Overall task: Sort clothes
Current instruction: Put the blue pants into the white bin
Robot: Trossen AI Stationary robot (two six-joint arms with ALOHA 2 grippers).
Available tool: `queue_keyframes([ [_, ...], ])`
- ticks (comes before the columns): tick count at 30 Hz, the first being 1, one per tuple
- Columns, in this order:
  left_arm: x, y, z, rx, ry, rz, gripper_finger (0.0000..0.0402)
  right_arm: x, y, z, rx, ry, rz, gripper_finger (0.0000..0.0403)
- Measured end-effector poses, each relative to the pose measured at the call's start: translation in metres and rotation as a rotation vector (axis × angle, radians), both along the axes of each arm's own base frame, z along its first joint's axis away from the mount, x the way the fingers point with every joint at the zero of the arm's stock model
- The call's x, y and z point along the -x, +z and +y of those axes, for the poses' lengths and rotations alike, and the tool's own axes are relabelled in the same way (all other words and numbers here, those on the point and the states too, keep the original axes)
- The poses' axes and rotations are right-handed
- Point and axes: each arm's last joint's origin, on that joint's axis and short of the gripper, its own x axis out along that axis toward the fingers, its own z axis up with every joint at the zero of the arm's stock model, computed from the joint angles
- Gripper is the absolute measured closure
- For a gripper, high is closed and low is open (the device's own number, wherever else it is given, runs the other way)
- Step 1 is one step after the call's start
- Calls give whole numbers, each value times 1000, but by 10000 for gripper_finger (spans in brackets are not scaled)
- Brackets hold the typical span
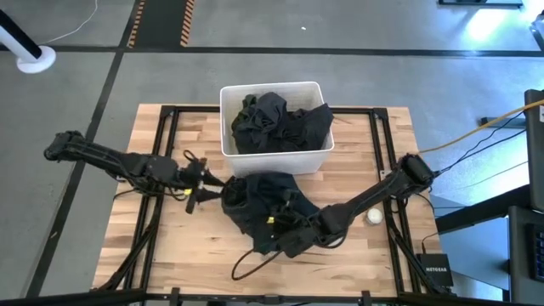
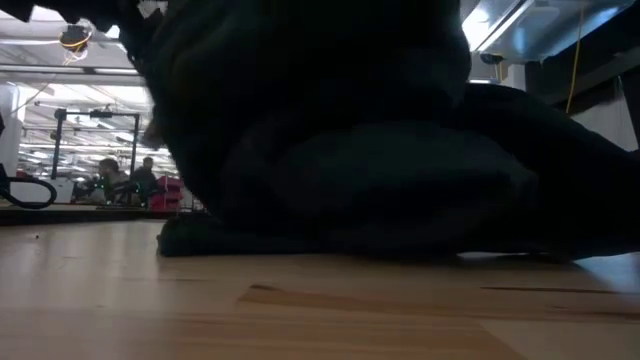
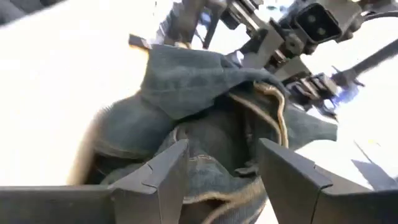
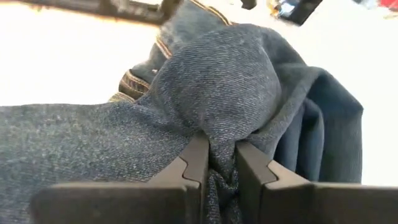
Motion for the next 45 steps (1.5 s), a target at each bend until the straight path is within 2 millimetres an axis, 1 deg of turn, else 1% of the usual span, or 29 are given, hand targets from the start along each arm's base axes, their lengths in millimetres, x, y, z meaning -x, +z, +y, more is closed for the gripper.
queue_keyframes([
  [4, 12, 13, 7, -62, 117, -105, 219, 7, 21, -5, 4, -20, -53, 350],
  [7, 20, 25, 13, -142, 258, -212, 219, 10, 39, -10, 29, -23, -77, 350],
  [10, 27, 40, 19, -234, 393, -327, 219, 9, 65, -14, 43, -23, -113, 350],
  [13, 33, 53, 22, -296, 459, -425, 219, 5, 97, -21, 71, -26, -151, 350],
  [16, 39, 59, 23, -325, 475, -474, 219, 3, 131, -33, 94, -38, -186, 350],
  [22, 48, 63, 26, -335, 485, -504, 219, 7, 199, -61, 141, -67, -299, 350],
  [27, 49, 62, 26, -351, 485, -499, 219, 22, 255, -89, 202, -121, -414, 350],
  [33, 47, 60, 25, -369, 478, -473, 219, 42, 305, -126, 313, -197, -515, 350],
  [36, 47, 59, 25, -370, 476, -466, 219, 50, 325, -141, 400, -245, -618, 350],
  [39, 46, 58, 25, -379, 472, -453, 219, 57, 340, -157, 479, -279, -688, 350],
  [42, 46, 57, 25, -383, 470, -446, 219, 57, 342, -176, 530, -306, -689, 350],
  [45, 46, 55, 25, -391, 466, -431, 219, 47, 332, -195, 558, -329, -613, 350],
])
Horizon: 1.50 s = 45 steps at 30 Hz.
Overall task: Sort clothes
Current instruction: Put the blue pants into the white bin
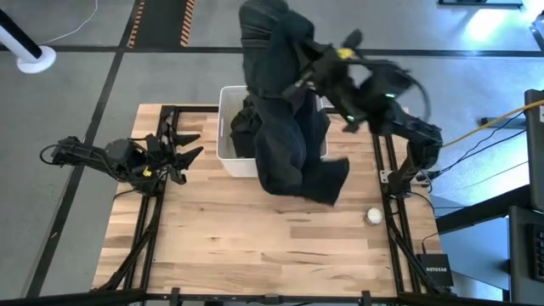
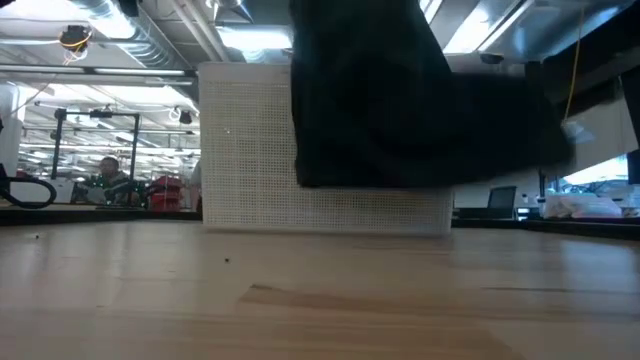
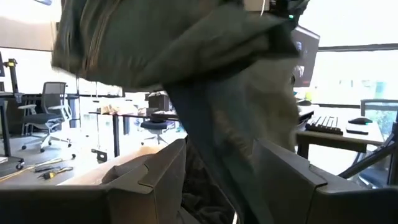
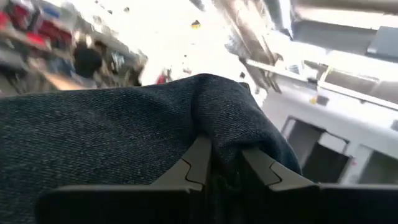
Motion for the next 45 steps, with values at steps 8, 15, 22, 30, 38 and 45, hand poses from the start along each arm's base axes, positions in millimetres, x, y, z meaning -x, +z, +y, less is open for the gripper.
queue_keyframes([
  [8, -1, -1, 0, -3, 0, 13, 219, -43, -72, -50, -183, -42, 297, 350],
  [15, -2, -3, -1, 15, -6, 25, 219, -88, -176, -68, -331, 24, 664, 350],
  [22, -3, -3, -1, 13, -6, 28, 219, -104, -259, -89, -550, 113, 795, 350],
  [30, -3, -4, -1, 9, -5, 31, 219, -117, -302, -96, -761, 125, 767, 286],
  [38, -3, -5, -1, -8, -1, 48, 219, -116, -273, -83, -684, 60, 774, 167],
  [45, -3, -5, -1, -10, -1, 56, 219, -104, -199, -48, -615, 168, 651, 134],
])
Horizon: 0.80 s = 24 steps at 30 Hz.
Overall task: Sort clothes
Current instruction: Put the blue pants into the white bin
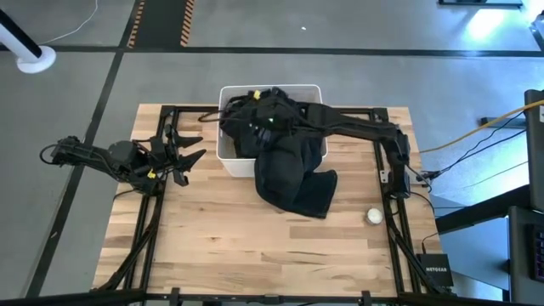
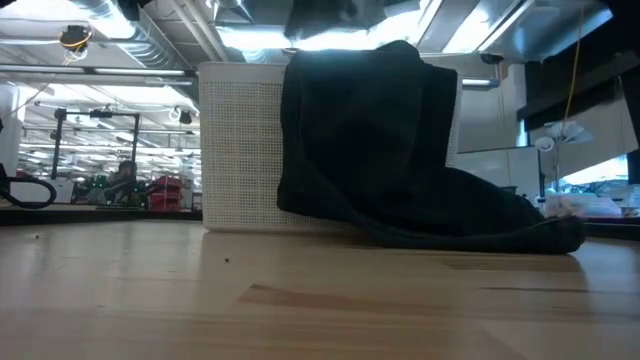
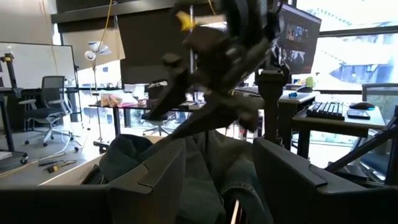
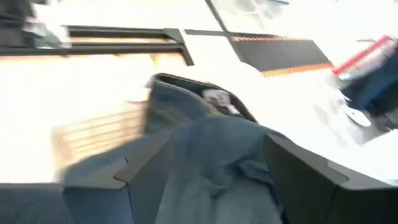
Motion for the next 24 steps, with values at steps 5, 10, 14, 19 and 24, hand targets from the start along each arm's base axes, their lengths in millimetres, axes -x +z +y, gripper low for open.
queue_keyframes([
  [5, 0, 0, 0, -6, 1, 4, 219, 6, 17, 44, -31, 87, 3, 133],
  [10, 0, -1, 0, -12, 2, 10, 219, 20, 7, 104, -93, 174, 146, 132],
  [14, 0, -2, 0, -17, 2, 23, 219, 33, -15, 152, -177, 244, 269, 132],
  [19, 0, -2, 0, -28, 5, 27, 219, 49, -49, 203, -168, 237, 348, 132],
  [24, -1, -3, 0, -9, 0, 31, 219, 76, -85, 224, -91, 104, 350, 132],
])
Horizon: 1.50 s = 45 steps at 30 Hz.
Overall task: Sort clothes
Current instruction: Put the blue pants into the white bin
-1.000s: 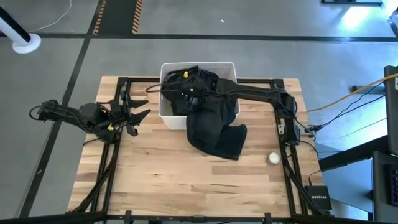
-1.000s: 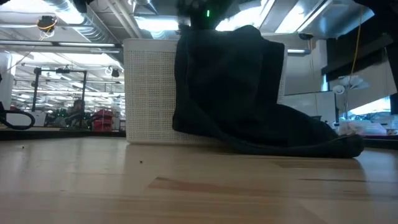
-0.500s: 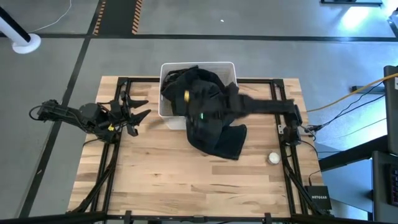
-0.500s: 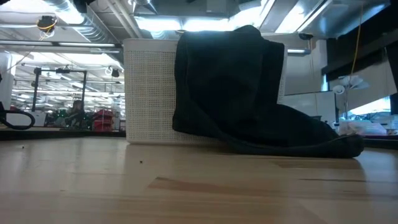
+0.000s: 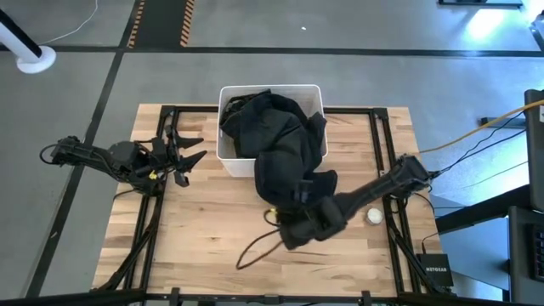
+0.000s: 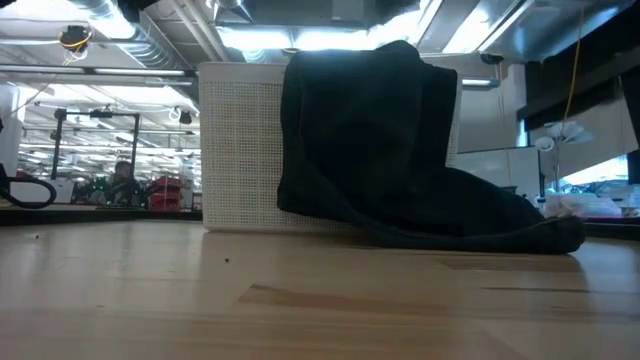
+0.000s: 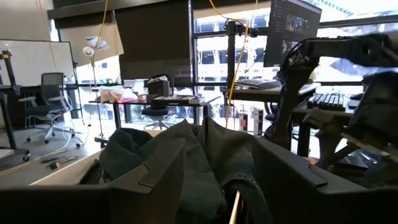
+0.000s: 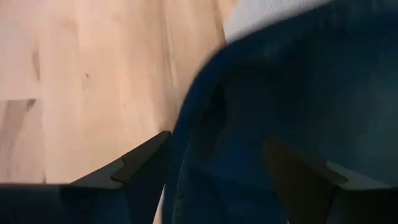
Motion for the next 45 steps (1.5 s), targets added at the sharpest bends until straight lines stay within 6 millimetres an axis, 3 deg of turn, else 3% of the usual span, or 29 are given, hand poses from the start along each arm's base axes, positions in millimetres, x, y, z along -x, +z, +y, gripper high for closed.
queue_keyframes([
  [6, 0, 0, 0, 15, -3, -1, 219, 43, -43, -2, -100, -152, -100, 132],
  [11, 0, 0, 0, 18, -4, -2, 219, 78, -75, -23, -156, -282, -254, 132],
  [17, 0, -1, 0, 17, -4, 1, 219, 98, -112, -49, -124, -397, -374, 132],
  [23, 0, -2, 0, 8, -2, 16, 219, 103, -136, -75, -59, -481, -365, 132],
  [29, 0, -2, 0, -3, -1, 20, 219, 98, -139, -92, 20, -490, -369, 132],
  [38, 0, -2, 0, -4, -1, 20, 219, 80, -134, -105, 9, -386, -372, 132],
  [45, 0, -2, 0, -5, 0, 24, 219, 74, -133, -100, -122, -262, -335, 133],
])
